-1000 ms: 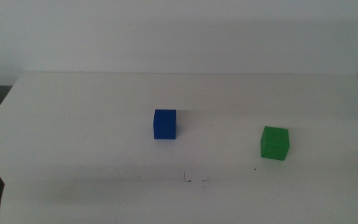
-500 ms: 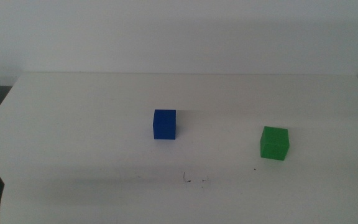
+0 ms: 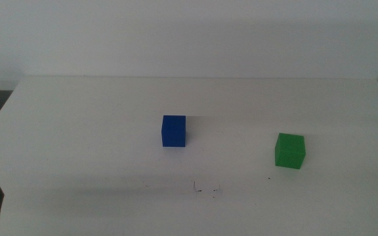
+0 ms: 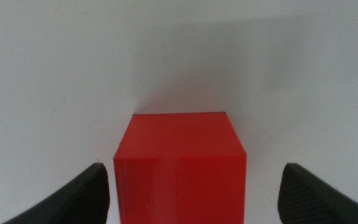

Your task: Stack red cubes first, then green, then blue cubes in a specific spot.

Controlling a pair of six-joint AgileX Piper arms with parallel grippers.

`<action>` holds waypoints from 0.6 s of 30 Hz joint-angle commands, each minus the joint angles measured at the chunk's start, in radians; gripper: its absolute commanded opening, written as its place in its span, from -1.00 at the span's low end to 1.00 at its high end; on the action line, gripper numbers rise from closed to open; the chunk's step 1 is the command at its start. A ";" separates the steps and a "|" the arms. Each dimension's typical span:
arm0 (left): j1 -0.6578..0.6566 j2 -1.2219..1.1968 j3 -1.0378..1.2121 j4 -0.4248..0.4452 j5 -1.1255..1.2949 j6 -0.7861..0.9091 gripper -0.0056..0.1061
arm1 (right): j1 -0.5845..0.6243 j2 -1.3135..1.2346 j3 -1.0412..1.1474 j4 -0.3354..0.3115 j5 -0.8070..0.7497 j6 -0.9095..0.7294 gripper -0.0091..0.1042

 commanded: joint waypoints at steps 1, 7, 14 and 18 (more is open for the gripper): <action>0.001 -0.003 0.001 0.003 -0.012 0.003 0.78 | -0.008 0.005 0.018 -0.014 -0.029 -0.014 0.37; 0.001 -0.003 0.001 0.003 -0.012 0.001 0.78 | -0.008 0.005 0.055 -0.014 -0.073 -0.036 0.16; 0.001 -0.003 0.001 0.003 -0.012 0.001 0.78 | 0.033 -0.017 0.053 -0.025 -0.037 -0.029 -0.74; 0.001 -0.003 0.001 0.003 -0.012 0.001 0.78 | 0.192 -0.089 0.002 -0.160 0.062 0.224 -0.74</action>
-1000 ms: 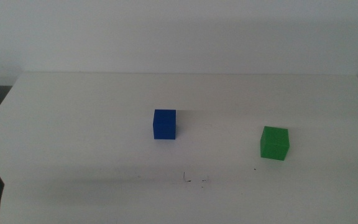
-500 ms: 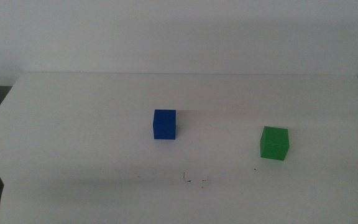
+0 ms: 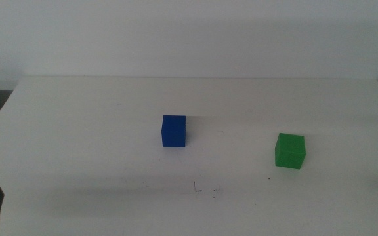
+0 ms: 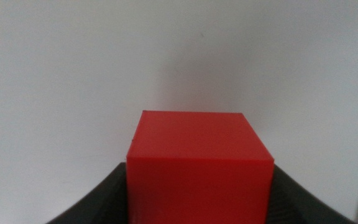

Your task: Stack red cubes first, then green, then blue cubes in a specific spot.

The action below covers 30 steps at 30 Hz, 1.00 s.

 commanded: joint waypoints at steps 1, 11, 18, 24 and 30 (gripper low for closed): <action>0.001 -0.003 0.001 0.001 -0.012 0.001 0.78 | 0.116 -0.044 -0.061 -0.091 0.096 0.192 -0.74; 0.001 -0.003 0.001 0.001 -0.012 0.001 0.78 | 0.754 0.167 -0.432 -0.143 0.308 0.807 -0.74; 0.001 -0.003 0.001 0.001 -0.012 0.003 0.78 | 0.953 0.482 -0.820 -0.019 0.316 0.883 -0.70; 0.001 -0.003 0.001 0.001 -0.012 0.001 0.78 | 1.053 0.606 -1.021 -0.052 0.316 0.921 -0.69; 0.001 -0.003 0.001 0.001 -0.012 0.001 0.78 | 1.049 0.628 -1.023 -0.111 0.316 0.965 -0.69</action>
